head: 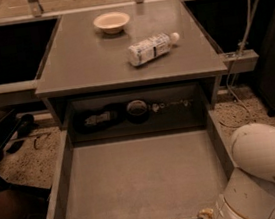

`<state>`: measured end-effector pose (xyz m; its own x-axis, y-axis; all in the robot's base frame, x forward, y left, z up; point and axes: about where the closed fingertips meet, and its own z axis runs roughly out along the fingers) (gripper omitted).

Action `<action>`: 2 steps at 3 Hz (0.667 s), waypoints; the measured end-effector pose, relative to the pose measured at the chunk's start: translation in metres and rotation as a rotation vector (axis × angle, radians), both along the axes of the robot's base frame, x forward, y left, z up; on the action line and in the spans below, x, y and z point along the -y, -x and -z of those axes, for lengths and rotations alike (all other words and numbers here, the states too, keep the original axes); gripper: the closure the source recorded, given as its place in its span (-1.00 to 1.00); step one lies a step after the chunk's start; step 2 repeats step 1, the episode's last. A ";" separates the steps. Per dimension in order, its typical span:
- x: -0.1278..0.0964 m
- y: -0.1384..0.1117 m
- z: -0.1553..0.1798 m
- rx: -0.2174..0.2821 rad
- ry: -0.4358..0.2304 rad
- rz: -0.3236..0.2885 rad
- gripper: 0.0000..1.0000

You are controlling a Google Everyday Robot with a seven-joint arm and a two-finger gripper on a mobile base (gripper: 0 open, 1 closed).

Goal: Open top drawer

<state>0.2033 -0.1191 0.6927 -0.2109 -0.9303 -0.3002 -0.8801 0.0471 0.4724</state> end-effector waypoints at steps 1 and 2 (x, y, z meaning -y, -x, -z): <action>0.000 0.000 0.000 0.000 0.000 0.000 -1.00; 0.000 0.000 0.000 0.000 0.000 0.000 -1.00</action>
Offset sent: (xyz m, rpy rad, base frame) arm 0.0000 0.0000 0.0000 0.0000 0.0000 0.0000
